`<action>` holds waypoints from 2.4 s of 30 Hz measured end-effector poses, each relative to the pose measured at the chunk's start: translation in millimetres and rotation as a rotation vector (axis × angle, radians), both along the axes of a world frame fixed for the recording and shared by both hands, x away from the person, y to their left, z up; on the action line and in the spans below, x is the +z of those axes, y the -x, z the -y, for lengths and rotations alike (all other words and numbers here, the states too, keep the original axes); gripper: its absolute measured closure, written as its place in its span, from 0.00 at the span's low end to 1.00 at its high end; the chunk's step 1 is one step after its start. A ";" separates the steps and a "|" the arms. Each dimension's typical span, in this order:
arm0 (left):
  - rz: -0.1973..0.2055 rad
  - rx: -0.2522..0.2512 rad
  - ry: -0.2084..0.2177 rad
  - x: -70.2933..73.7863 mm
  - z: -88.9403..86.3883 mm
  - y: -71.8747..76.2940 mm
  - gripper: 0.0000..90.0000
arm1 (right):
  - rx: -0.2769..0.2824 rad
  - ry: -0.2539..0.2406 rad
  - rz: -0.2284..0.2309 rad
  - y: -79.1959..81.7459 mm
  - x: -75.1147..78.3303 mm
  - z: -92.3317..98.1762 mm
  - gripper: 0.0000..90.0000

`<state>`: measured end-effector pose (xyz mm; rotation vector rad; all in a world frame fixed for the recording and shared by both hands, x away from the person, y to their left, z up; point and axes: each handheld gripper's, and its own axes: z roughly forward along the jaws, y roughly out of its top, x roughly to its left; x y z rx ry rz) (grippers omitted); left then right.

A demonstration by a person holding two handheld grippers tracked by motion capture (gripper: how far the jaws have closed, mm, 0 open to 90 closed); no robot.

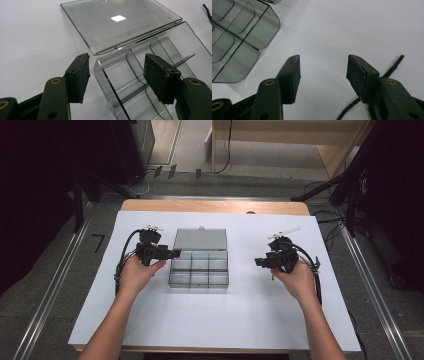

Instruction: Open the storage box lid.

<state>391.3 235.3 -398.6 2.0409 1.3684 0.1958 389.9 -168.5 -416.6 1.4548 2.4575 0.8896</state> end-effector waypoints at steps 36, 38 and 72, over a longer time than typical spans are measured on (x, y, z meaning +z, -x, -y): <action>-0.002 0.003 0.010 0.3 -3.8 1.4 0.43 | -0.110 0.162 -0.061 -5.9 -7.2 30.6 0.52; 0.000 0.005 0.011 0.5 -4.5 1.6 0.44 | -0.112 0.164 -0.064 -6.7 -8.4 31.3 0.52; 0.010 0.028 0.014 2.3 -16.9 8.3 0.43 | -0.118 0.246 -0.139 -21.6 -35.7 31.8 0.56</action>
